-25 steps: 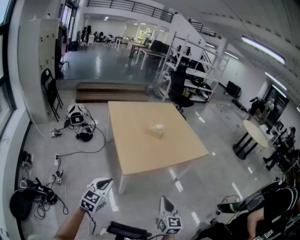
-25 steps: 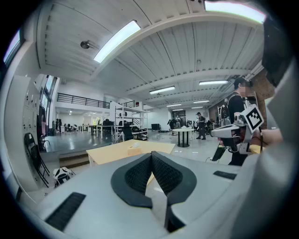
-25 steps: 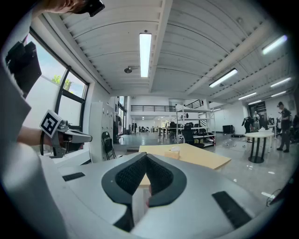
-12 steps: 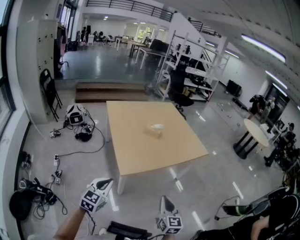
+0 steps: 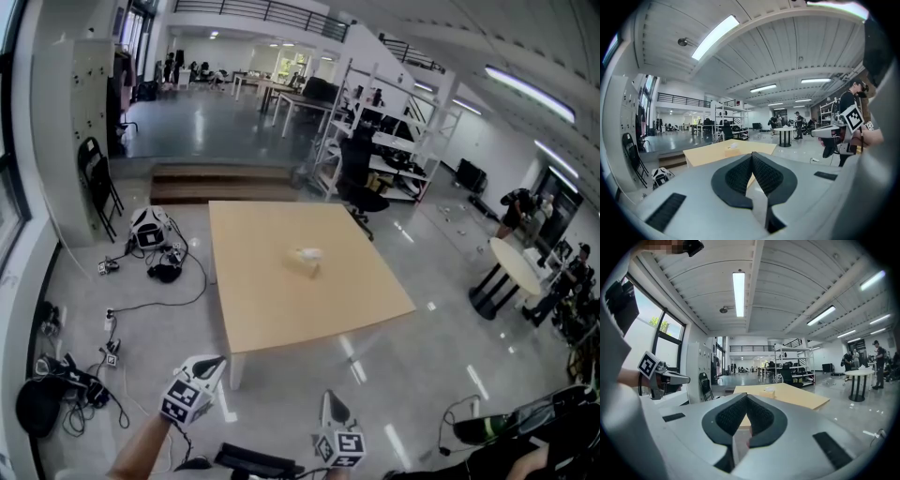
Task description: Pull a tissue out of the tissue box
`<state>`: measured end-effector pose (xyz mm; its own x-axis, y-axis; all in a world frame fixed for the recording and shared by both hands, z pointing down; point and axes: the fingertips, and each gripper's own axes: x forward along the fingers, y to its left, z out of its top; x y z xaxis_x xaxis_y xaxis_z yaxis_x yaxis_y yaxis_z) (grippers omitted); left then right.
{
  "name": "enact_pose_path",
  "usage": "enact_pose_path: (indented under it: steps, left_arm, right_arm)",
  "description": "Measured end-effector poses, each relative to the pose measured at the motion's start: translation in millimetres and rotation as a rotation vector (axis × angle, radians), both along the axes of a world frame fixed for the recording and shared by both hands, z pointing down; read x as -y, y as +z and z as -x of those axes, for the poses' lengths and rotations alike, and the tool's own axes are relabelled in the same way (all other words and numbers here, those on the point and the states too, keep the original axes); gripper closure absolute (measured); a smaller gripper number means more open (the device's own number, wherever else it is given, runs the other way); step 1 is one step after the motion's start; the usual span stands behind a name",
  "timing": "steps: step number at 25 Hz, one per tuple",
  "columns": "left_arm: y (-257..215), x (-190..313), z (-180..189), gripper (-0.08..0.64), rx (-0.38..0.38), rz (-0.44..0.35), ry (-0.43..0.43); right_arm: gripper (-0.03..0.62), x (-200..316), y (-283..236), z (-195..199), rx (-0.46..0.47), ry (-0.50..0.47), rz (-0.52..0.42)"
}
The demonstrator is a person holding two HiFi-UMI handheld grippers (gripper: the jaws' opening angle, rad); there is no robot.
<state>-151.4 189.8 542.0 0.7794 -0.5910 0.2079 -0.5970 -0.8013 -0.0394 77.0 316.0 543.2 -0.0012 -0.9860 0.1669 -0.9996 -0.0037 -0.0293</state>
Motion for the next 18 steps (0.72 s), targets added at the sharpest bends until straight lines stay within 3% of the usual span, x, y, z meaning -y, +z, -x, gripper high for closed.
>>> enact_pose_path:
  steps: [9,18]
  left_arm:
    - [9.1,7.8,-21.9,0.554,0.004,0.010,-0.011]
    - [6.3,60.5,-47.8,0.554,-0.004,0.012,-0.005]
  right_arm:
    - [0.586,15.0,4.0,-21.9,-0.007,-0.025,0.003]
    - [0.586,57.9,2.4,-45.9,-0.006,0.007,0.007]
